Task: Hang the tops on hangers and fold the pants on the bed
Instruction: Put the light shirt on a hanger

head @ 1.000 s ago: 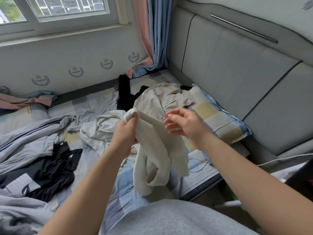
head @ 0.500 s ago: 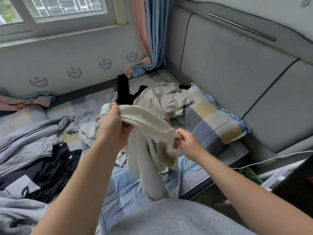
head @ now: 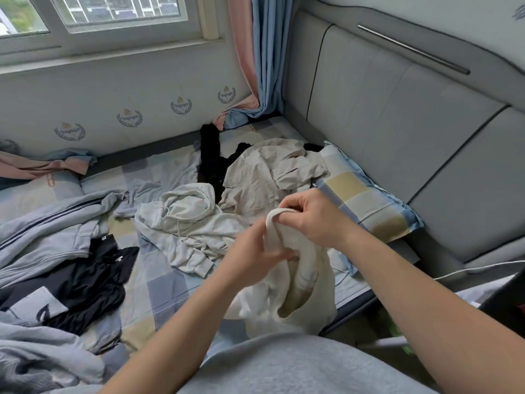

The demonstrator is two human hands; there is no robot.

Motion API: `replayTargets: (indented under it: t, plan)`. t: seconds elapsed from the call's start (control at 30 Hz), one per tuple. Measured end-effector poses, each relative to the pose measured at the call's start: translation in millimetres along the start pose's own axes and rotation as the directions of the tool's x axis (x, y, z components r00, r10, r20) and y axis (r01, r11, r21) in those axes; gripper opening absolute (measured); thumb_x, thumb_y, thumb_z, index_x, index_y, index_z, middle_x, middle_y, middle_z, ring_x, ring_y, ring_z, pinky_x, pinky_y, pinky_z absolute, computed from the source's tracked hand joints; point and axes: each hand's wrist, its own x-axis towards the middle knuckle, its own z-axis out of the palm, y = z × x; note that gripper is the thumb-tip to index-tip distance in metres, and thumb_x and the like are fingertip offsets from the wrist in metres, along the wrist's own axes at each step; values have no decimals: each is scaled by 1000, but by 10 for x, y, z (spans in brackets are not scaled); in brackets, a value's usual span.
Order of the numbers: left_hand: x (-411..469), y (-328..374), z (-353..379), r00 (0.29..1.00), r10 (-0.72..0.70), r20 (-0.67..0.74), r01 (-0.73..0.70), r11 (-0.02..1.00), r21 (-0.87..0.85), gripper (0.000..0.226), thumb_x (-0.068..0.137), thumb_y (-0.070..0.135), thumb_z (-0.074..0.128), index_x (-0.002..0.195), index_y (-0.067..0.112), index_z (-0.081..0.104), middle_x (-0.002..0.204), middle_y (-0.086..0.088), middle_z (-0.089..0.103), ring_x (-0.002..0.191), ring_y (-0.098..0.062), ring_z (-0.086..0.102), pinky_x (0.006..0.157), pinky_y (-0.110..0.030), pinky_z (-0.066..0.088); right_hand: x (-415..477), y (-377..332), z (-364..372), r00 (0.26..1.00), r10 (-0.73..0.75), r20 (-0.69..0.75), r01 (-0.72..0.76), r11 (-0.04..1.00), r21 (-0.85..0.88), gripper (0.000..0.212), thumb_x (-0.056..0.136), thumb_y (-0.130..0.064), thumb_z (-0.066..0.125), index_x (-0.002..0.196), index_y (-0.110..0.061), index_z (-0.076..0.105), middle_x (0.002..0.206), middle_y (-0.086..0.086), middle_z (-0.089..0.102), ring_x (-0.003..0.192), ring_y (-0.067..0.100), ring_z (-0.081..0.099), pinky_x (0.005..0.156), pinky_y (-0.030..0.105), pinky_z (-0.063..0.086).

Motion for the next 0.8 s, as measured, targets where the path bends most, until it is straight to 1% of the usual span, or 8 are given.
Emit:
replayTargets:
  t: [0.13,0.3,0.43,0.5,0.57,0.63,0.7,0.8]
  plan:
    - [21,-138,-87,970,38,-242,28,964,265,16,86,4,60,97,14,65,87,-3,68,86,-28,62,73,-41,49,27,31,-124,996,28,89,-31,999,38,7,85,-7,75,80,-12,75,64,-8,61,61,3,50,57,16,38]
    - [-20,-78,-361,959,55,-278,-6,984,175,35,81,-5,58,82,30,62,83,12,65,75,-7,56,60,-20,40,7,362,-94,948,164,272,-133,983,-127,18,78,-21,83,79,-17,66,67,-12,56,63,5,51,60,16,39]
    - [-91,5,-537,963,-20,-267,15,1000,-19,33,87,-1,62,83,30,71,72,6,68,61,3,56,53,-11,39,-57,878,240,959,240,151,-145,872,-468,11,84,-24,74,87,-18,64,86,-4,64,85,18,60,70,31,44]
    - [-153,10,-649,956,-56,-288,23,993,-117,26,90,6,63,86,29,75,76,2,72,64,-1,58,57,-17,43,-124,1118,376,957,287,34,-211,775,-596,8,92,-20,60,91,-12,61,97,6,60,96,29,58,71,35,41]
    - [-186,-16,-768,931,-102,-351,30,979,-204,16,94,16,66,86,26,76,81,-4,73,70,-9,60,65,-29,47,-200,1282,443,926,371,-72,-342,741,-578,10,94,-16,52,86,-14,57,91,5,54,93,32,57,66,35,40]
    - [-191,-94,-866,901,-131,-414,42,975,-217,14,97,22,64,86,24,74,83,-9,71,67,-9,58,65,-29,47,-244,1335,445,889,441,-125,-447,774,-448,12,94,-14,55,83,-13,61,80,4,57,82,30,57,58,33,37]
    - [-199,-189,-916,912,-132,-387,75,984,-160,14,98,25,62,87,21,69,82,-13,66,61,-10,54,56,-26,46,-235,1256,380,873,467,-138,-487,835,-255,14,93,-7,58,84,-12,68,76,6,63,74,24,55,55,29,35]
    - [-277,-396,-952,951,-137,-277,151,988,31,20,85,35,78,84,20,65,74,-1,63,57,-11,54,52,-25,44,-214,955,236,881,452,-138,-466,881,-88,26,90,8,52,89,-10,72,85,14,69,76,21,53,63,31,37]
